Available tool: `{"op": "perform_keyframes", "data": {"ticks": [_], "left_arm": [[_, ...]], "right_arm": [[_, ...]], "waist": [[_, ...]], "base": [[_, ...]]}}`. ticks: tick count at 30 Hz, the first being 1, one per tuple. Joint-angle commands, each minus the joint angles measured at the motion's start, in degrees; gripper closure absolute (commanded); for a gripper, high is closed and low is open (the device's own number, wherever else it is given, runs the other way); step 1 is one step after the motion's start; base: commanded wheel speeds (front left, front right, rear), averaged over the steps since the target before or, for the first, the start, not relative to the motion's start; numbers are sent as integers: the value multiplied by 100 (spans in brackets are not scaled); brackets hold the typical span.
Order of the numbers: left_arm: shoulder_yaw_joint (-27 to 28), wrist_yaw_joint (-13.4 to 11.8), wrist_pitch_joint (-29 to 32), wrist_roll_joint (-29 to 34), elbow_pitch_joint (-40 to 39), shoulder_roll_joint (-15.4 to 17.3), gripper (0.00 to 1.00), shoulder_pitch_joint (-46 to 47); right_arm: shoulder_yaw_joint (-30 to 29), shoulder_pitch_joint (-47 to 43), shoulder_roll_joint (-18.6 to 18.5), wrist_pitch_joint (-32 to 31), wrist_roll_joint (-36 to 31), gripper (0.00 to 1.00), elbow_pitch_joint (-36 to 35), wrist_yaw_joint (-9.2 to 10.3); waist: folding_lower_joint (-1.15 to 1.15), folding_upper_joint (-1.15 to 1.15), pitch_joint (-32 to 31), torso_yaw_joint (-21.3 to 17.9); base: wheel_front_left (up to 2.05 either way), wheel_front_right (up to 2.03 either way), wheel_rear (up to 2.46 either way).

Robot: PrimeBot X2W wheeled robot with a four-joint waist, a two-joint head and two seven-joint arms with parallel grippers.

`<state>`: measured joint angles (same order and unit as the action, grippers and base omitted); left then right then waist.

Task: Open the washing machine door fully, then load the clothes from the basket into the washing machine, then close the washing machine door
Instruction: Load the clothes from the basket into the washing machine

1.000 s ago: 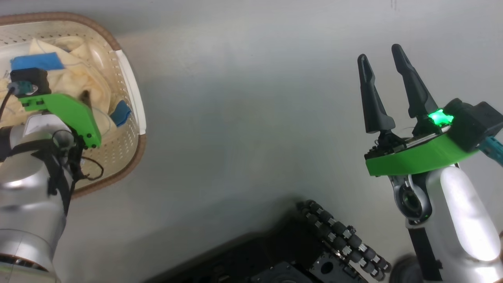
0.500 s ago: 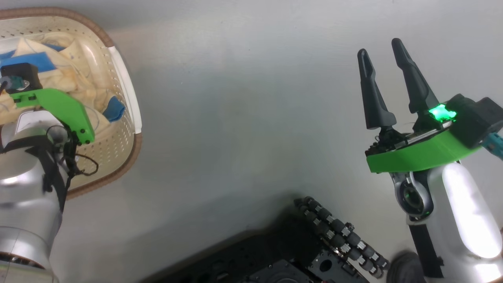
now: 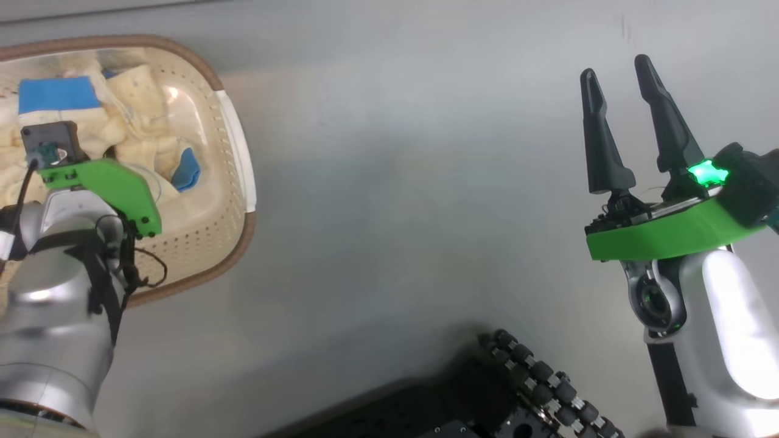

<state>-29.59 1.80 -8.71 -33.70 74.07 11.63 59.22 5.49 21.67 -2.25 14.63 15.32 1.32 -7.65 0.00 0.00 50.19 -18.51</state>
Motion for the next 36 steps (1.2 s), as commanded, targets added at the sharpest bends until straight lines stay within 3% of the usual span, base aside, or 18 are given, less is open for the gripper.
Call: {"op": "perform_keyframes", "data": {"ticks": [1,12,25,36], "left_arm": [[70,-22,-109,64,-77,128,100,-142],[97,-157,-620,116,-666,-57,100,-553],[751,-787,-628,630,-3357,147,100,-2086],[969,-1263,-628,927,-4954,365,100,-3311]], "right_arm": [[31,-213,-63,37,-41,0,-120,16],[-165,-474,-63,37,-412,0,-12,16],[-346,-919,-63,37,-646,0,160,16],[-413,-1398,-63,-125,-932,0,168,16]], "waist": [[0,0,-142,112],[0,0,-997,529],[0,0,-2200,926],[0,0,-3161,1228]], "base": [[0,0,0],[0,0,0],[0,0,0],[0,0,0]]}}
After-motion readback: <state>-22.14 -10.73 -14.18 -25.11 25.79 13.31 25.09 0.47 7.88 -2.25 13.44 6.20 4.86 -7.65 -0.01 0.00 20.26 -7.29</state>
